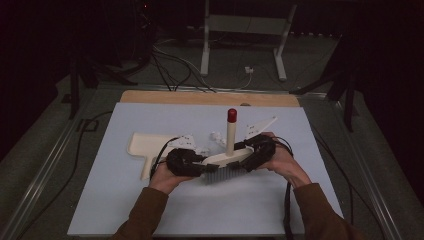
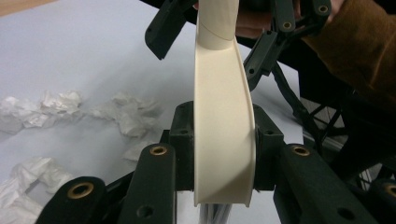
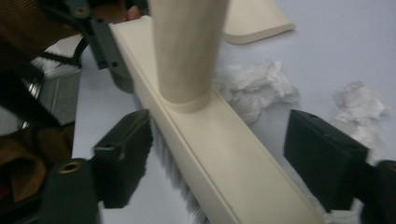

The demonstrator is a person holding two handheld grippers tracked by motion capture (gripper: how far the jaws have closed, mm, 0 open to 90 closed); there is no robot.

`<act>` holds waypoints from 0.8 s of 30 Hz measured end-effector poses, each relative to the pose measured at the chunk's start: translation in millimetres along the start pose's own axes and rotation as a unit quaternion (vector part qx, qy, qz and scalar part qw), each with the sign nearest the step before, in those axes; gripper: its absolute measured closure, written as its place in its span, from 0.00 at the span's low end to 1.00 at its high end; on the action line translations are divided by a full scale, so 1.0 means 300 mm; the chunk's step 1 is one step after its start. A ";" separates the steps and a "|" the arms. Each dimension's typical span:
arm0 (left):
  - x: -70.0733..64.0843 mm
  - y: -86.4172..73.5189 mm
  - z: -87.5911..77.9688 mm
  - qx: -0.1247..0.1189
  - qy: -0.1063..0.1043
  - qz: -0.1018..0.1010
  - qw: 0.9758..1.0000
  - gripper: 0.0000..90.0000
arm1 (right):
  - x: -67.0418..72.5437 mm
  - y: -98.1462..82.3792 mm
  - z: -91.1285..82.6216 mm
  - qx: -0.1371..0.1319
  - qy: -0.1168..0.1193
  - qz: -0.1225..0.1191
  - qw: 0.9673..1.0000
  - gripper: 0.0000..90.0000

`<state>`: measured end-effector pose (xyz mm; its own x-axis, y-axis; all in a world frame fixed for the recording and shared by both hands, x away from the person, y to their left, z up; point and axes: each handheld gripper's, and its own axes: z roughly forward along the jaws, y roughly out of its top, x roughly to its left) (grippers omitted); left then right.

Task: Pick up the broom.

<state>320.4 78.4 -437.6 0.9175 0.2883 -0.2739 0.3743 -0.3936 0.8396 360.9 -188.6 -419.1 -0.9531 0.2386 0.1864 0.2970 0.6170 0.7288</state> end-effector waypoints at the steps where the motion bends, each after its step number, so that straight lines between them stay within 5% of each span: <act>1: -0.001 0.000 0.000 0.001 -0.002 0.003 1.000 0.78 | 0.002 0.001 -0.001 0.003 0.004 -0.005 1.000 0.32; 19: -0.007 -0.006 0.027 0.012 -0.020 0.013 1.000 0.77 | 0.003 0.000 0.005 0.046 0.072 -0.027 0.996 0.57; 24: 0.001 -0.012 0.023 -0.003 -0.031 0.002 1.000 0.75 | 0.007 -0.005 0.004 0.052 0.082 -0.029 0.995 0.63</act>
<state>320.3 73.9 -443.8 0.9257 0.2326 -0.2982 0.3697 -0.3901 0.8433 358.4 -188.2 -420.5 -0.9628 0.0807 0.2578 0.2385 0.7020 0.6710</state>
